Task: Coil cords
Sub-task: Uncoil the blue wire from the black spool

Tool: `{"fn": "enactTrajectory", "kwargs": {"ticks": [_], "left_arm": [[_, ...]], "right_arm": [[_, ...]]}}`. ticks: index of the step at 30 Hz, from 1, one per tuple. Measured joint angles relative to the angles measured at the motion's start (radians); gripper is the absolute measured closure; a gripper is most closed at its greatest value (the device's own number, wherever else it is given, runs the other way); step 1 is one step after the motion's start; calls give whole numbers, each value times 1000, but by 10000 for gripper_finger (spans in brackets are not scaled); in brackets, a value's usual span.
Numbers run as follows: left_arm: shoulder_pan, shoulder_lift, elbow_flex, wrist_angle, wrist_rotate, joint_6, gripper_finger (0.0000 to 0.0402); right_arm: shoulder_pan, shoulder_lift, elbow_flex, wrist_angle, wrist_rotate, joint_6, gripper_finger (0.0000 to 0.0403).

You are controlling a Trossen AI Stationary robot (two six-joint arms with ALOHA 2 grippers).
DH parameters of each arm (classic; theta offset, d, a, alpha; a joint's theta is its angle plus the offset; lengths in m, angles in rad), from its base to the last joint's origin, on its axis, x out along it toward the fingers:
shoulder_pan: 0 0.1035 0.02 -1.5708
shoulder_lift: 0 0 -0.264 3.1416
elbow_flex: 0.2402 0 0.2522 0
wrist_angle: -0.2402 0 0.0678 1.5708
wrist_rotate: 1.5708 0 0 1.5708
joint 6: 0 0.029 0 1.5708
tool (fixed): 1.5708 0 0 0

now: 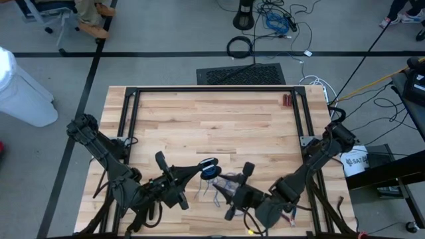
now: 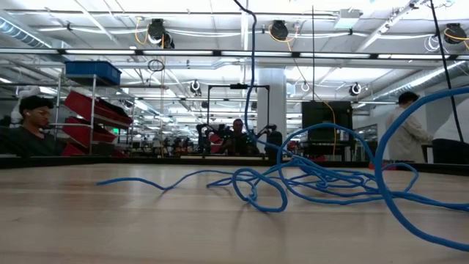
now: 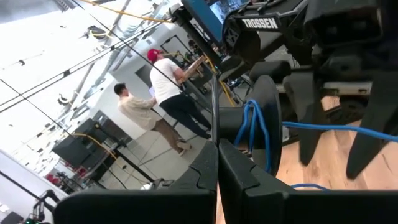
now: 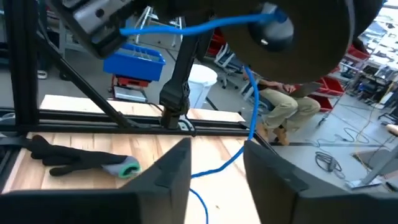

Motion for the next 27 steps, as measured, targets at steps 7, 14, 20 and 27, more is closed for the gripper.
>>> {"fn": "enactTrajectory", "kwargs": {"ticks": [7,14,20,27], "left_arm": [[-4,0,0,-1,2,0,400],[-4,0,0,0,39,0,400],[-4,0,0,1,46,0,400],[-4,0,0,2,59,-2,400]], "right_arm": [[-32,3,0,-75,-5,57,237],[-55,4,0,-139,-34,118,260],[-55,3,0,-139,-34,101,338],[-54,3,0,-138,-77,102,391]]}}
